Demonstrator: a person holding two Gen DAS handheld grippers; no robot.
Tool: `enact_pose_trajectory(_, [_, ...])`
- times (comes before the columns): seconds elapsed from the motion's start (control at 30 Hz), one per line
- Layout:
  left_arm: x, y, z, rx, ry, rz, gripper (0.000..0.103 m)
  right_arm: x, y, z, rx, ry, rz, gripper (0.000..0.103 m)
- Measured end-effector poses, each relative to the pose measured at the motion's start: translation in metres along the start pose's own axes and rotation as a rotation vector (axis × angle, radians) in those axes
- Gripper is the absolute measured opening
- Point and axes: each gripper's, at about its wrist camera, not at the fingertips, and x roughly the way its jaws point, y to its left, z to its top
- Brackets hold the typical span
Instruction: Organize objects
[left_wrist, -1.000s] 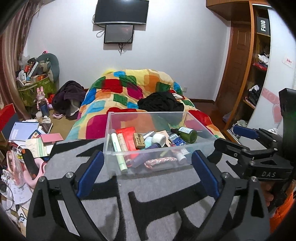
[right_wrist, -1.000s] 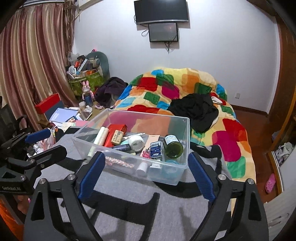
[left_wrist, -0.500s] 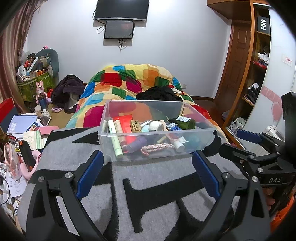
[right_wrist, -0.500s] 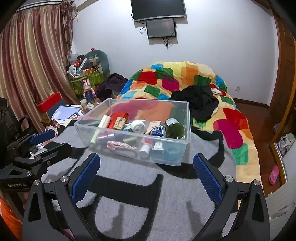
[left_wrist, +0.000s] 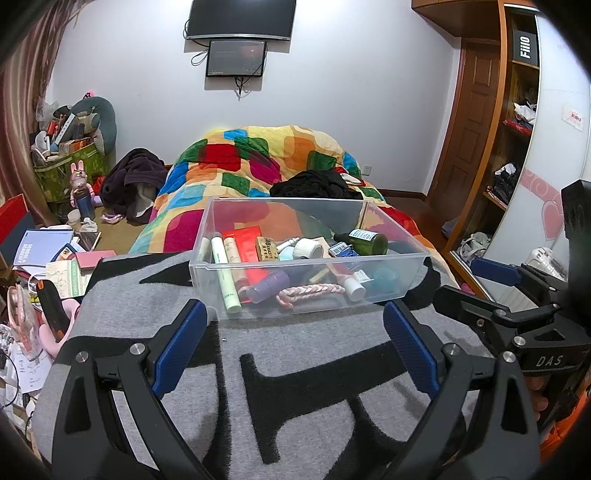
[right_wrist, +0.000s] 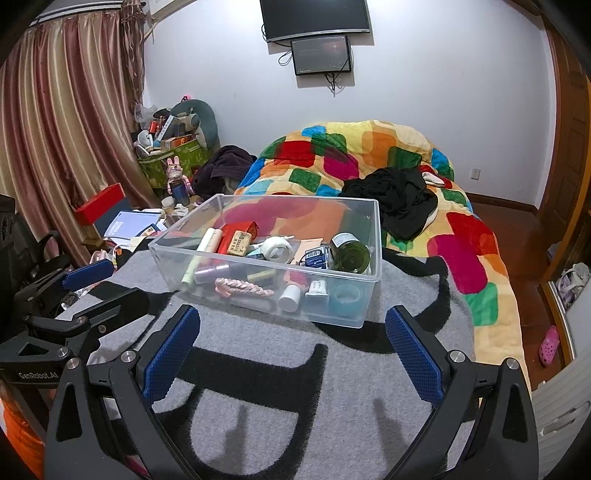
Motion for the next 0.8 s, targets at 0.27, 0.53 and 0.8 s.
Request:
enact_pose_trajectory(0.27, [-0.0009,-0.0009,0.0013,0.0,-0.006,0.002,0.097,-0.0013,0.0029,0.0006,-0.003,-0.003,0.004,0.1])
enact_pose_trajectory(0.53, [-0.0029,0.0023,0.0025,-0.012,-0.009,0.005,0.099,-0.0038,0.0046,0.0014,-0.003,-0.01,0.007,0.1])
enact_pose_trajectory(0.8, [-0.0036,0.0031,0.0026,-0.01,-0.007,0.004,0.1,-0.0044,0.0062,0.0024,-0.004,-0.015,0.005,0.1])
